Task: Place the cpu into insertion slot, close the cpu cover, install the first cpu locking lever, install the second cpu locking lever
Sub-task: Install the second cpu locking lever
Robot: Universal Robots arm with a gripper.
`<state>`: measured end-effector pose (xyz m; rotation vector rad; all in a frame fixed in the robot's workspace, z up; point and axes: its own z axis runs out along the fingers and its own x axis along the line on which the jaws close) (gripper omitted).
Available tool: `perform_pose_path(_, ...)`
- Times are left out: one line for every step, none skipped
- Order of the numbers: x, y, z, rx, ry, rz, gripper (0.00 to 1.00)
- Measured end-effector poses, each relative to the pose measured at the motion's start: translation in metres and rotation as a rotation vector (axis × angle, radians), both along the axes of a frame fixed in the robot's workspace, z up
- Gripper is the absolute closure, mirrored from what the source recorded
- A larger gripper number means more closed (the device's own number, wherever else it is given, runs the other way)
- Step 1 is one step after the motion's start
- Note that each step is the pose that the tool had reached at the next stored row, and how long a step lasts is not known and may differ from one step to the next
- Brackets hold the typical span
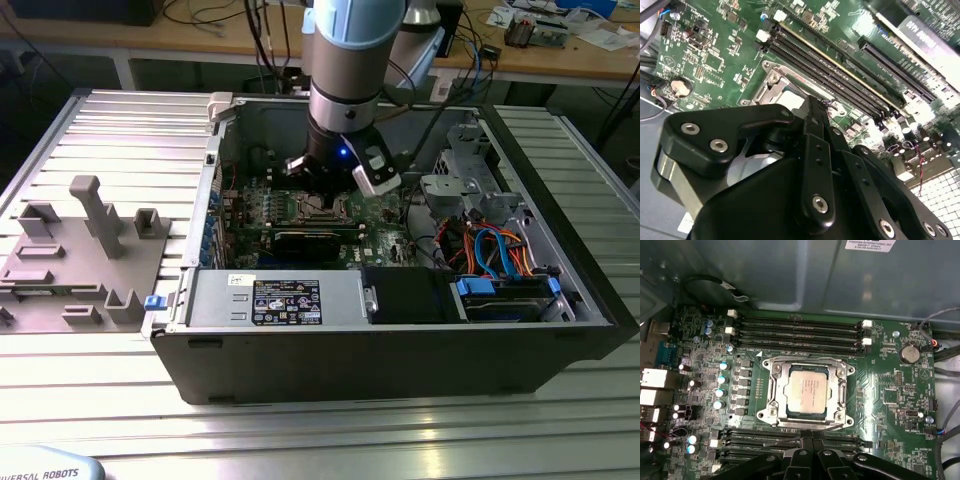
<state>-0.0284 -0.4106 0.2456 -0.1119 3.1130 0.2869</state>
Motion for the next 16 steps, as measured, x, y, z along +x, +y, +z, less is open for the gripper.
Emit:
perform_pose_path(-0.0002,-0.0018,-0.0001,0.0006,0.0000,0.000,0.89)
perform_pose_path(-0.0004,-0.0031,-0.0001,0.0012,0.0000,0.000,0.89)
perform_pose_path(-0.0006,-0.0048,-0.0002,0.0016,0.0000,0.000,0.89)
perform_pose_path(-0.0007,-0.0056,-0.0003,0.0015,0.0001,0.000,0.89)
perform_pose_path(-0.0008,-0.0065,-0.0004,0.0015,0.0000,0.000,0.89)
perform_pose_path(-0.0010,-0.0081,-0.0006,0.0015,0.0000,0.000,0.89)
perform_pose_path(-0.0013,-0.0092,-0.0008,0.0016,0.0000,0.000,0.89)
perform_pose_path(-0.0016,-0.0099,-0.0009,0.0019,0.0000,0.000,0.89)
perform_pose_path(-0.0024,-0.0110,-0.0011,0.0025,0.0000,0.000,0.89)
perform_pose_path(-0.0031,-0.0118,-0.0012,0.0034,0.0000,0.000,0.89)
perform_pose_path(-0.0039,-0.0122,-0.0013,0.0046,0.0000,0.000,0.89)
perform_pose_path(-0.0052,-0.0123,-0.0015,0.0072,0.0000,0.000,0.89)
perform_pose_path(-0.0085,-0.0123,-0.0019,0.0134,0.0000,0.000,0.89)
perform_pose_path(-0.0100,-0.0123,-0.0022,0.0153,0.0000,0.000,0.89)
perform_pose_path(-0.0116,-0.0127,-0.0025,0.0161,-0.0001,0.000,0.89)
perform_pose_path(-0.0128,-0.0131,-0.0027,0.0166,0.0000,0.000,0.89)
